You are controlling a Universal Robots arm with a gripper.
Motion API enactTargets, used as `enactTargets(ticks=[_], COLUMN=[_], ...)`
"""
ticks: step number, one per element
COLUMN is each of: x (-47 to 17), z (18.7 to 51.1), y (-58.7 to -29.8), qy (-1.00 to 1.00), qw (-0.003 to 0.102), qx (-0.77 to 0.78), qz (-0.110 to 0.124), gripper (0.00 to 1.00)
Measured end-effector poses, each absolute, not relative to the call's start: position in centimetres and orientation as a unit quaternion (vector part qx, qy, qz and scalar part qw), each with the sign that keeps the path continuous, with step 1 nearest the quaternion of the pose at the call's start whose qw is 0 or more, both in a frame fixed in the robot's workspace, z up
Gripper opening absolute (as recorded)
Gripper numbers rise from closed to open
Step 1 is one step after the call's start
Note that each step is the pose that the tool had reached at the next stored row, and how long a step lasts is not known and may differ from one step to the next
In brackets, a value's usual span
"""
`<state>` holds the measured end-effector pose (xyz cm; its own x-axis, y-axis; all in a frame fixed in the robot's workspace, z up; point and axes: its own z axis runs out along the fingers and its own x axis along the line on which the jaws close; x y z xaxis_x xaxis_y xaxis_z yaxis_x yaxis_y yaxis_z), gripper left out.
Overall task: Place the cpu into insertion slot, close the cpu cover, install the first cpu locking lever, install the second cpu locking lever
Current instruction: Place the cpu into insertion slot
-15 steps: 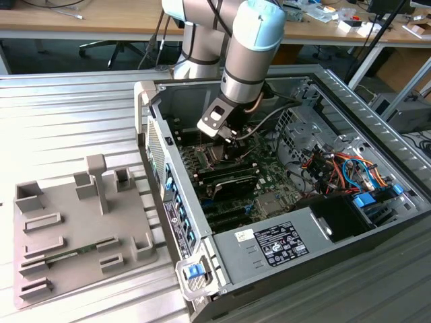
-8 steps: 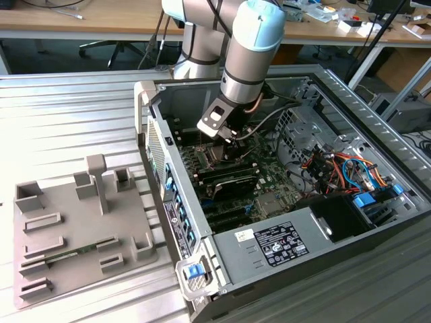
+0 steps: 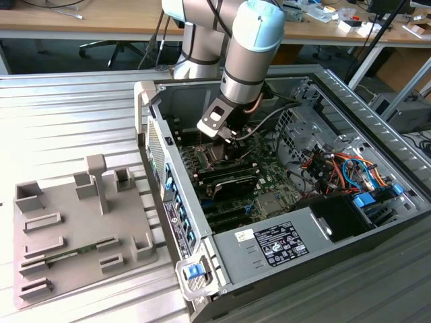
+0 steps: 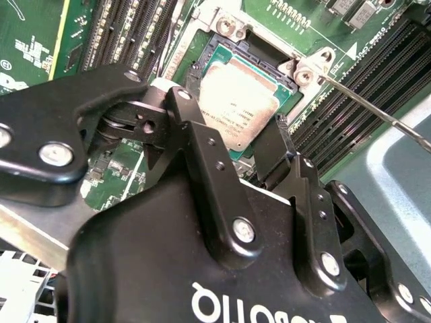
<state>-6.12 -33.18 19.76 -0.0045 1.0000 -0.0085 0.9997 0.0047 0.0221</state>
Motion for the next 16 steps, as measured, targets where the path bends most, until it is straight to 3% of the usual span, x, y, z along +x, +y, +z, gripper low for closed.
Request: enactTargets(ticks=[1, 2, 16], x=[-6.13, -6.13, -6.13], z=[19.76, 19.77, 19.76], y=[-33.18, -33.19, -33.4], qy=[0.709, 0.709, 0.709], qw=[0.011, 0.011, 0.011], qx=[0.705, 0.705, 0.705], qz=[0.005, 0.005, 0.005], gripper=[0.56, 0.62, 0.62])
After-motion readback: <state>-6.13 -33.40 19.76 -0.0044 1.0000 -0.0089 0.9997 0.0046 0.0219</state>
